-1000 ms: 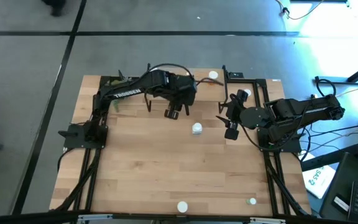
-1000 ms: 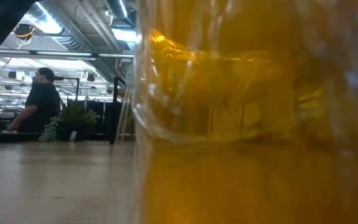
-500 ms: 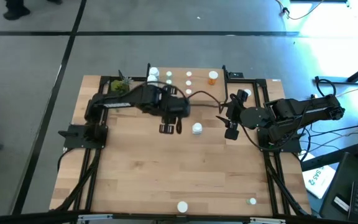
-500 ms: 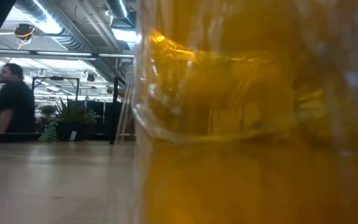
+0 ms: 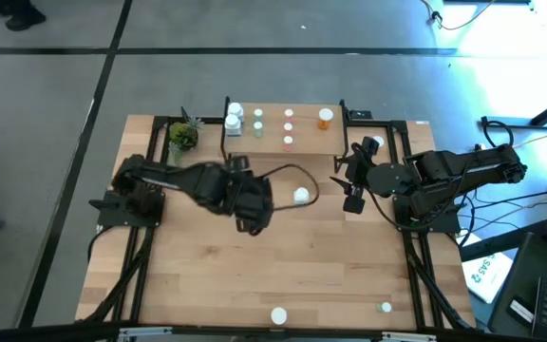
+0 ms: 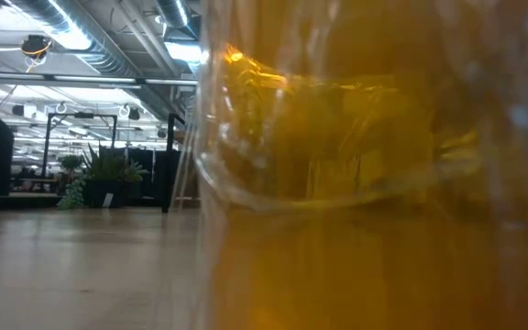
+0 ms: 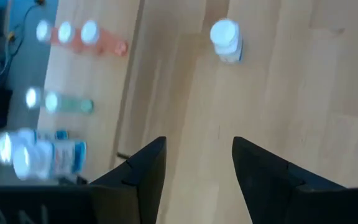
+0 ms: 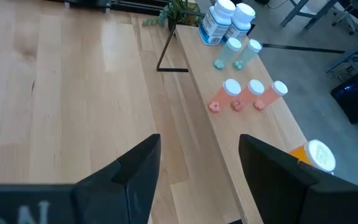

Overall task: Pick and place medicine bottles onto shelf by color
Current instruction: Put the white pill bottle on the shelf aligned with the other white pill bottles

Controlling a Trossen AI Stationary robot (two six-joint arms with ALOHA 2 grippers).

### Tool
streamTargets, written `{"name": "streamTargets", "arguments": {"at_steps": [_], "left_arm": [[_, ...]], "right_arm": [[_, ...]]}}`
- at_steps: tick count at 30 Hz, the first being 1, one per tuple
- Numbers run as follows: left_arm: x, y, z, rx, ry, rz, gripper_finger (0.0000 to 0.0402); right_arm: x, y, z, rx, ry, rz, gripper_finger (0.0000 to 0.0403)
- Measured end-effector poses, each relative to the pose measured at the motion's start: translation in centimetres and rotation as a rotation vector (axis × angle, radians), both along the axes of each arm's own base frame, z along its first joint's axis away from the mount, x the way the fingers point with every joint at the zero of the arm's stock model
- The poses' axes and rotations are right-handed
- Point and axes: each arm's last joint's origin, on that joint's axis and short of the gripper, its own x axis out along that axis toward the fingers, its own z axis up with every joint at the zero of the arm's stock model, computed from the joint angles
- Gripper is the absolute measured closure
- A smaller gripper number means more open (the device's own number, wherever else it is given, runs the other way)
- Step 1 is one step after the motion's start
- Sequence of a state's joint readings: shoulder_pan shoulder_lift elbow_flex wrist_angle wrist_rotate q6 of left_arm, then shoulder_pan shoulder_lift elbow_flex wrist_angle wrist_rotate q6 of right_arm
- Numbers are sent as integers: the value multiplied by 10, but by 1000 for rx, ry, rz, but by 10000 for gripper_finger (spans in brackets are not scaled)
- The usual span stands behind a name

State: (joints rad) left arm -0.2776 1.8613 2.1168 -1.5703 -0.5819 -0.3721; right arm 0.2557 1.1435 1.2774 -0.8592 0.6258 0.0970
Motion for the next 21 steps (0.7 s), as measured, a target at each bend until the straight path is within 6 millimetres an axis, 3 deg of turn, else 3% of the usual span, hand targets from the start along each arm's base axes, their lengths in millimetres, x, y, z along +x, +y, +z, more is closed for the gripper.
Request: {"name": "streamTargets", "arguments": {"at_steps": [16, 21], "left_arm": [[-40, -70, -68, 100, -24, 77, 224], [-63, -85, -75, 128, -102, 96, 224]], "right_arm": [[0, 0, 0, 1, -2, 0, 183], [0, 0, 0, 0, -2, -1, 183]]}}
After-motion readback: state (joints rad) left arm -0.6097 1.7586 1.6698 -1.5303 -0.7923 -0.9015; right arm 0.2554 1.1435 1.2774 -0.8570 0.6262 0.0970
